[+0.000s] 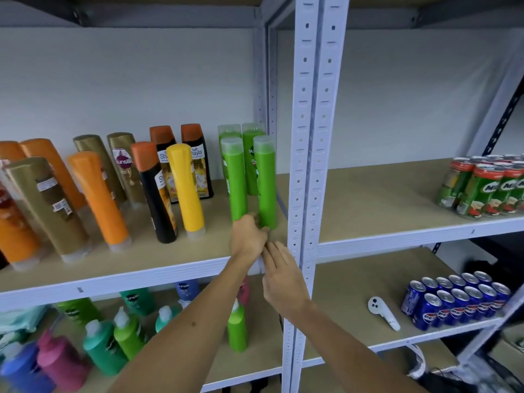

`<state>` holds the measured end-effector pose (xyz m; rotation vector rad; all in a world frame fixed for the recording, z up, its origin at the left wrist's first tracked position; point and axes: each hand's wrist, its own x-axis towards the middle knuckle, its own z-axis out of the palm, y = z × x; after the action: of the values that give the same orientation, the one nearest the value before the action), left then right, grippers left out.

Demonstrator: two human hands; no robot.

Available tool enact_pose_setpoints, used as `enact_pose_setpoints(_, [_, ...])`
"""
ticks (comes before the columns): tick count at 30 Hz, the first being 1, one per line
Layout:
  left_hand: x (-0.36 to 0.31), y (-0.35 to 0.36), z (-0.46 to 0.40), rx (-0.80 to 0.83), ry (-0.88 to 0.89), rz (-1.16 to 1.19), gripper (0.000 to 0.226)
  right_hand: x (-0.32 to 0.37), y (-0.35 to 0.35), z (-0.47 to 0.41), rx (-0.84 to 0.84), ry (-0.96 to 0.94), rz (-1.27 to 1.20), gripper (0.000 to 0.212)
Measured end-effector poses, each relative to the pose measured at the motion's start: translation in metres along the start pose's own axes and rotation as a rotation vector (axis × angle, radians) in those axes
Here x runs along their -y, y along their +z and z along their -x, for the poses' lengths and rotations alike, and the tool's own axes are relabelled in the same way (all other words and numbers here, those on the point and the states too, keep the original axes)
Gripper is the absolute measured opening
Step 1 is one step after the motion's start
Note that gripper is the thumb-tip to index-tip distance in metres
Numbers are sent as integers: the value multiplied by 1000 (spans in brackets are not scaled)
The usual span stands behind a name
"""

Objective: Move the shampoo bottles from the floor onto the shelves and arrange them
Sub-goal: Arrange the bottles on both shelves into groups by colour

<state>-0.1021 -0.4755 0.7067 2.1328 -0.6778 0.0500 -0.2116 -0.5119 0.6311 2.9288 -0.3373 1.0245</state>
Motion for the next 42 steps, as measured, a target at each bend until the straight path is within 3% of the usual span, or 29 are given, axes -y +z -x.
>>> enact_pose_setpoints(5, [33, -34, 9, -8, 55, 29, 31, 7, -1, -4, -164, 93, -116, 45])
enact_pose_setpoints(9, [69, -70, 22, 54, 119, 56, 32, 21, -5, -13, -187, 153, -144, 42])
enact_pose_setpoints(16, [114, -135, 45, -49, 204, -230, 14, 62, -15, -62, 112, 204, -389, 30])
enact_pose_setpoints(19, [130, -151, 45, -96, 165, -267, 16, 80, -15, -94, 188, 297, -521, 48])
enact_pose_setpoints(23, [132, -165, 44, -66, 139, -252, 19, 95, -7, -134, 273, 545, -915, 83])
enact_pose_setpoints(26, [136, -171, 42, -50, 114, -256, 22, 101, 7, -154, 273, 605, -991, 96])
enact_pose_setpoints(32, [151, -181, 38, -42, 122, -235, 23, 114, 18, -152, 151, 645, -1012, 40])
enact_pose_setpoints(37, [161, -194, 35, 11, 150, -171, 21, 133, 5, -123, 41, 624, -943, 25])
enact_pose_setpoints(42, [196, -232, 39, -1, 174, -191, 22, 179, 5, -109, 40, 542, -922, 17])
